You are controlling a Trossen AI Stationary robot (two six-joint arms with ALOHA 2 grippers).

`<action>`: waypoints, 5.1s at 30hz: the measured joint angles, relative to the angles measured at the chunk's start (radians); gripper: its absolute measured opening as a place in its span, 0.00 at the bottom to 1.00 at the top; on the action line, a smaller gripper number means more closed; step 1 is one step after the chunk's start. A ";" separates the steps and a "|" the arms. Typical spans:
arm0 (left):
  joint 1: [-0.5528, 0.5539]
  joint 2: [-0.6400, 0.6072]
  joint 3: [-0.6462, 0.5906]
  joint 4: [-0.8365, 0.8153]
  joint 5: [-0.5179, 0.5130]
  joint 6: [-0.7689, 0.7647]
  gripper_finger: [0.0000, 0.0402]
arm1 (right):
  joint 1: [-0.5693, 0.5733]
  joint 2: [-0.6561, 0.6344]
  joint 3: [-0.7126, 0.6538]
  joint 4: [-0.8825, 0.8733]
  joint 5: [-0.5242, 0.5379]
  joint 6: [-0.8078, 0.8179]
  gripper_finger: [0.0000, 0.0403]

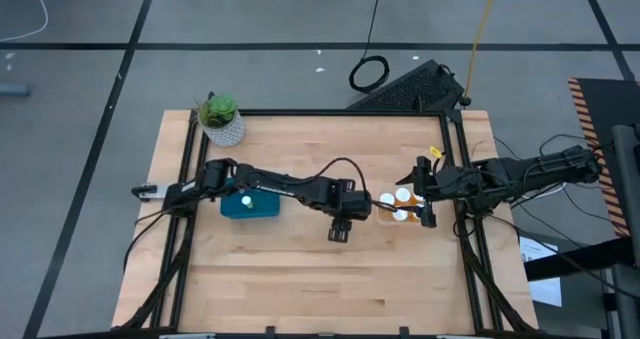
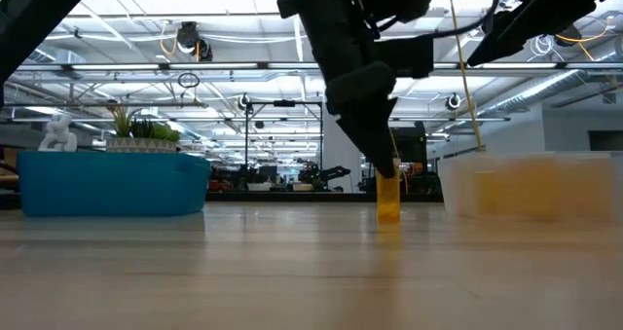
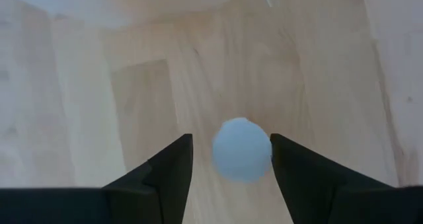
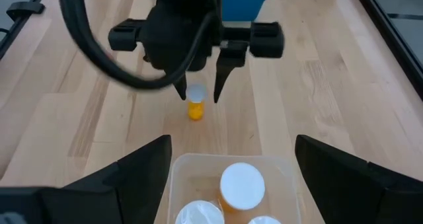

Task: Pick and place medicine bottles into bin by pill shape (circle, oval)
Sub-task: Put the small orange pill bottle into the blue bin, then return to Home Position

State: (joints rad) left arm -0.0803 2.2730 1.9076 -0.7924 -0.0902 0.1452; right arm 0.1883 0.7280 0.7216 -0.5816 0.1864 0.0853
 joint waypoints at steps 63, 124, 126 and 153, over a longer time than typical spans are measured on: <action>-0.120 -0.498 -0.130 -0.595 -0.245 -0.468 0.31 | 0.000 0.000 0.000 0.002 -0.004 0.011 0.78; -0.058 -0.866 -1.103 0.015 -0.251 -0.683 0.46 | 0.000 0.003 0.000 0.056 0.001 -0.003 0.78; -0.058 -0.866 -1.098 0.014 -0.251 -0.677 0.48 | 0.000 0.003 0.000 0.056 0.001 -0.003 0.78; -0.077 -1.163 -0.882 -0.156 -0.406 -0.494 0.48 | 0.000 0.003 0.000 0.184 0.000 -0.129 0.55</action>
State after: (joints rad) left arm -0.1572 1.1102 1.0256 -0.9483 -0.4964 -0.3490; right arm 0.1879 0.7311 0.7216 -0.3975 0.1861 -0.0438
